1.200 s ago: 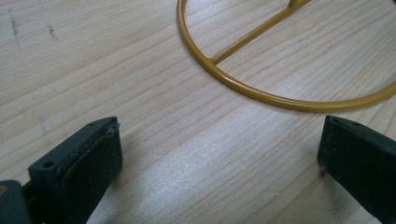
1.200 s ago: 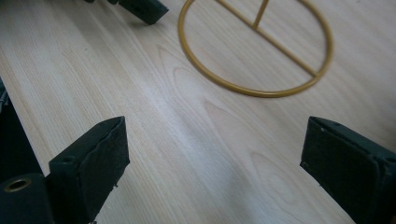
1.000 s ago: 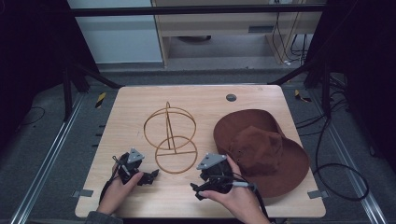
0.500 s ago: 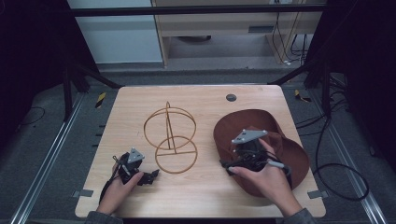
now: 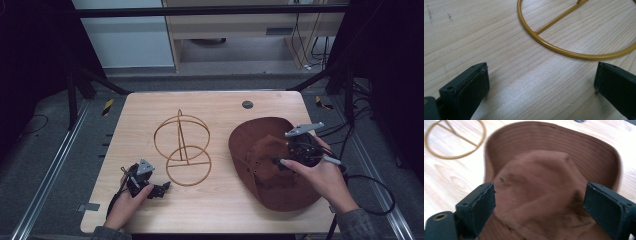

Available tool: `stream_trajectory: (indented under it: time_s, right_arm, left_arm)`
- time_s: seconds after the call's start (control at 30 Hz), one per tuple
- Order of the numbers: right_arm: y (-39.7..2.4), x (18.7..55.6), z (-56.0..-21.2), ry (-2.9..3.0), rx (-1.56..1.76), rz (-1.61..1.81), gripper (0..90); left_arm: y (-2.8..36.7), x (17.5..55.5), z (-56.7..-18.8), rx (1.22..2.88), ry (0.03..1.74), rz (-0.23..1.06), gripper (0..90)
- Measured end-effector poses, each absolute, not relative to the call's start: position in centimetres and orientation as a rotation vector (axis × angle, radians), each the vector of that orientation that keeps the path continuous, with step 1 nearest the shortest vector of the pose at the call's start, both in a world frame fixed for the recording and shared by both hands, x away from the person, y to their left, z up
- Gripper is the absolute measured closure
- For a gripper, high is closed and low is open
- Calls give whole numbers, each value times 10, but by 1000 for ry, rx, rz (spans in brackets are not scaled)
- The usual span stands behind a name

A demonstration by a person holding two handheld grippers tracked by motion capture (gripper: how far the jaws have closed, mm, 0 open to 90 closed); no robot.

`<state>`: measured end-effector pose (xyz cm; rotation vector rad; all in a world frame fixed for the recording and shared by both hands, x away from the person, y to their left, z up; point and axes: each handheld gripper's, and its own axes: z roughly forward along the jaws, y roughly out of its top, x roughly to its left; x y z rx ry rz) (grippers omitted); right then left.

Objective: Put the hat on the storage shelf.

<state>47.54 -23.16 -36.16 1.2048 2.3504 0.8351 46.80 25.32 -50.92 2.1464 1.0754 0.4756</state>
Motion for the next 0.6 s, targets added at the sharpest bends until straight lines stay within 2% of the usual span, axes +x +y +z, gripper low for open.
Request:
stream_trajectory:
  time_s: [0.13, 0.6]
  right_arm:
    - [-240, 484, -359, 2375, 1229, 805, 67]
    - [-249, 510, -352, 2452, 1241, 697, 80]
  left_arm:
    - [253, 468, -509, 2146, 1076, 475, 0]
    - [253, 468, -509, 2144, 1078, 472, 0]
